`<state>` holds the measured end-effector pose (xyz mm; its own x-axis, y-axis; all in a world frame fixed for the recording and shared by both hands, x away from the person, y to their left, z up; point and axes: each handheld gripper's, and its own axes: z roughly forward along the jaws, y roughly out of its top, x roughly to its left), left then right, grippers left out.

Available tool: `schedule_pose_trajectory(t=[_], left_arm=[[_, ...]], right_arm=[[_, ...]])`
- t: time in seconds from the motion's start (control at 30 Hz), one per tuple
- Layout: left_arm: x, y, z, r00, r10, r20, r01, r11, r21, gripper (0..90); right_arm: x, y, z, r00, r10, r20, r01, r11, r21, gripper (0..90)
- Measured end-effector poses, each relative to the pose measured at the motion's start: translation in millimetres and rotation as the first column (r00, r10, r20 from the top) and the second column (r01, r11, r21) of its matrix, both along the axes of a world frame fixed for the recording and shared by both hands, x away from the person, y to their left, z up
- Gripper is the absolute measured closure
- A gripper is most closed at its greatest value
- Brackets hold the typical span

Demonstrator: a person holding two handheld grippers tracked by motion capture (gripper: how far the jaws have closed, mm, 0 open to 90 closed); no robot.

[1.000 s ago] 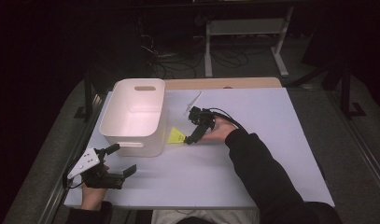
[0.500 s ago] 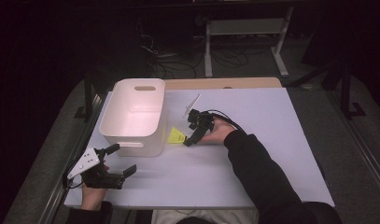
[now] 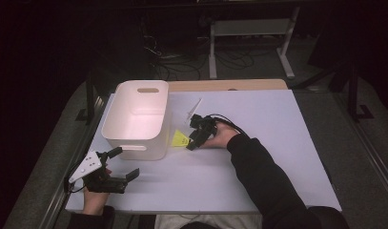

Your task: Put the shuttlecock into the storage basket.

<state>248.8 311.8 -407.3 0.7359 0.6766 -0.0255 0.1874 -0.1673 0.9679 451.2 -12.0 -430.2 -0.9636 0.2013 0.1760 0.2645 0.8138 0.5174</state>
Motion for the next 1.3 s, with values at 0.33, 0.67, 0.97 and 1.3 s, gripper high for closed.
schedule_pose_trajectory(t=[0.33, 0.67, 0.97, 1.3], left_arm=[[-0.1, 0.0, 0.0, 1.0, 0.0, 0.0, 0.0, 1.0, 0.0, 0.0], [0.0, 0.0, 0.0, 1.0, 0.0, 0.0, 0.0, 1.0, 0.0, 0.0], [0.0, -0.1, 0.0, 1.0, 0.0, -0.001, 0.0, 1.0, 0.0, 0.0], [0.1, -0.2, 0.0, 1.0, 0.0, 0.0, 0.0, 1.0, 0.0, 0.0]], right_arm=[[1.3, 0.8, -2.4, 0.9999, -0.011, 0.004, 0.011, 1.0, -0.012, 58.3], [1.2, -1.5, 1.5, 0.9999, -0.015, -0.006, 0.015, 1.0, -0.011, 63.2], [-0.8, -7.0, 11.8, 0.9995, -0.026, 0.015, 0.026, 1.0, -0.009, 63.2], [-3.6, -14.5, 25.6, 0.9984, -0.045, 0.034, 0.046, 0.999, -0.001, 63.2]])
